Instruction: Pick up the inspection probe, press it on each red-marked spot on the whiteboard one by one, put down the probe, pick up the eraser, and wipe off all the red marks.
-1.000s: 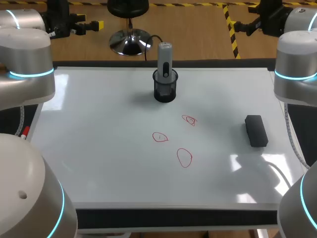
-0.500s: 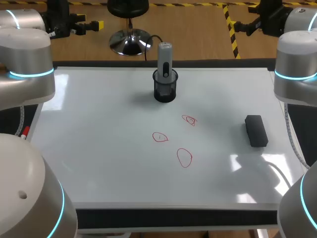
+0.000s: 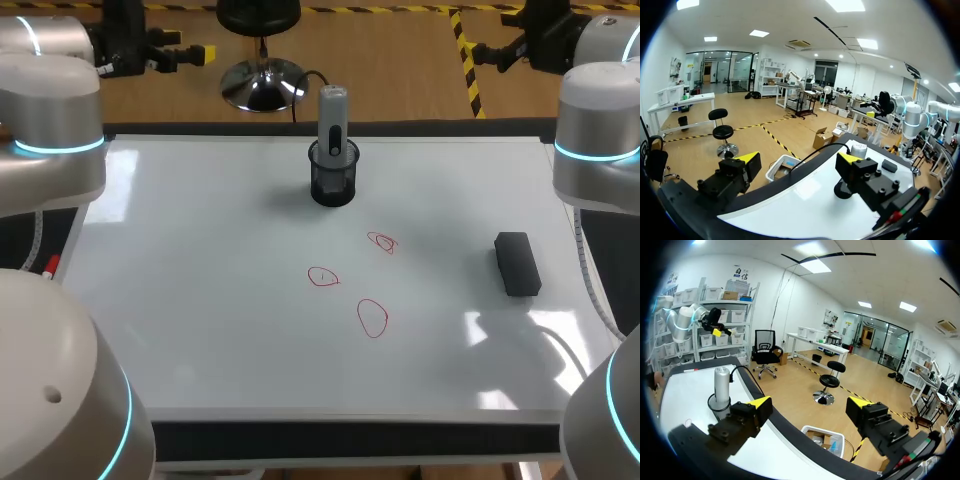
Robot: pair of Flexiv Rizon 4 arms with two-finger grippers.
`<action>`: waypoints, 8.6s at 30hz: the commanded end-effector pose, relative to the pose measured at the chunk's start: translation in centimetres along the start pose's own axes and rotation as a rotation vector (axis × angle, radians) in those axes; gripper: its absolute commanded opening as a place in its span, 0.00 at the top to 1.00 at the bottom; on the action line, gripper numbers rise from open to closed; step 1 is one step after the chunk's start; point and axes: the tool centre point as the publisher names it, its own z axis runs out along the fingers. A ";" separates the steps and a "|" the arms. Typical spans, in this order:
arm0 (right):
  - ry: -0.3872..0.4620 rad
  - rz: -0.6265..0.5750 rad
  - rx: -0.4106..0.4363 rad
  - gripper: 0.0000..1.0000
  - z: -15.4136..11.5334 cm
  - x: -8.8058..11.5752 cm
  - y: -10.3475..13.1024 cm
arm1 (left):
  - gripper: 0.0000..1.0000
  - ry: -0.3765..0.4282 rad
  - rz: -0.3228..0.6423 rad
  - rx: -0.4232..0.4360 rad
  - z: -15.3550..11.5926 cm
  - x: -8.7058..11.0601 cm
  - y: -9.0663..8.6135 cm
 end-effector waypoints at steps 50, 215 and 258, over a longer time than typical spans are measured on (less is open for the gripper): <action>0.000 0.000 0.000 0.00 0.0 0.0 0.0 | 0.00 0.490 0.123 -0.008 2.6 6.7 4.5; 0.000 0.000 0.000 0.00 0.0 0.0 0.0 | 1.00 0.886 0.243 -0.001 14.9 18.7 11.2; 0.000 0.000 0.000 0.00 0.0 0.0 0.0 | 1.00 0.838 0.424 0.033 13.4 19.6 11.5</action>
